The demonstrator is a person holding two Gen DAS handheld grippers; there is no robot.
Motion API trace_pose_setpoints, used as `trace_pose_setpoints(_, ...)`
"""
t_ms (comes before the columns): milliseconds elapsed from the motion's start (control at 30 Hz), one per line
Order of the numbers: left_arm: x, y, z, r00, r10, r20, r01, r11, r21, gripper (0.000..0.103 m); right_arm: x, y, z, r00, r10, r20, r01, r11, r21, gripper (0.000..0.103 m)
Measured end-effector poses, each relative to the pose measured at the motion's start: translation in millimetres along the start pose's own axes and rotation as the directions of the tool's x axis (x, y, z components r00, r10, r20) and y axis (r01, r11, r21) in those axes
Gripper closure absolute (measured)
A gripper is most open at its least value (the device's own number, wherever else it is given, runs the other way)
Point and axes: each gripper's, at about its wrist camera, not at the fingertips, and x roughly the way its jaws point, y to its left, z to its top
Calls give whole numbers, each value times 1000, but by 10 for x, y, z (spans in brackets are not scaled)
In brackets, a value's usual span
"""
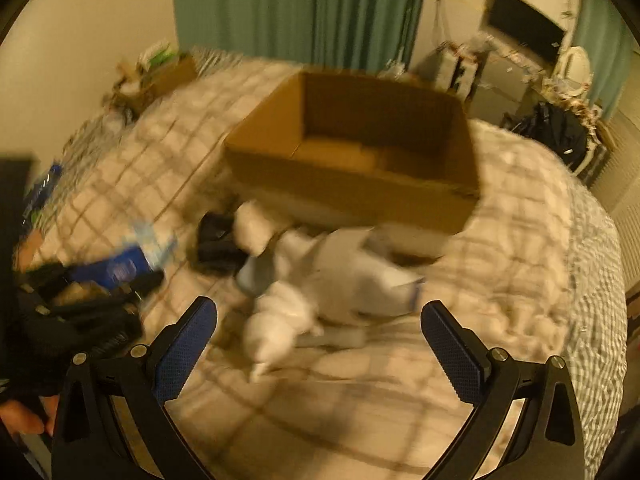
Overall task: Organize objects
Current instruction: 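Grasp the white plush toy with the right gripper while the left lifts the tissue pack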
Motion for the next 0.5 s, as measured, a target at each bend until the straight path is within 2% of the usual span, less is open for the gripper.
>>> trace_pose_setpoints(133, 57, 104, 55, 1000, 1, -8, -1, 1000, -14, 50, 348, 218, -72, 995, -1, -97, -3, 999, -40, 18)
trace_pose_setpoints(200, 82, 112, 49, 1000, -12, -20, 11, 1000, -18, 50, 498, 259, -97, 990, 8, -140, -14, 999, -41, 30)
trace_pose_setpoints(267, 109, 75, 33, 999, -22, -32, 22, 1000, -12, 50, 582, 278, -116, 986, 12, -167, -19, 999, -42, 35)
trace_pose_setpoints(433, 154, 17, -28, 998, -49, -45, 50, 999, 9, 50, 685, 250, -172, 980, 27, -195, -33, 999, -25, 51)
trace_pose_setpoints(467, 152, -6, -40, 998, -41, -51, 42, 999, 17, 50, 669, 249, -179, 981, 50, -188, -54, 998, -18, 59)
trace_pose_setpoints(500, 145, -36, -56, 998, -33, -55, 35, 999, 26, 50, 643, 249, -189, 982, 58, -180, -62, 998, -17, 62)
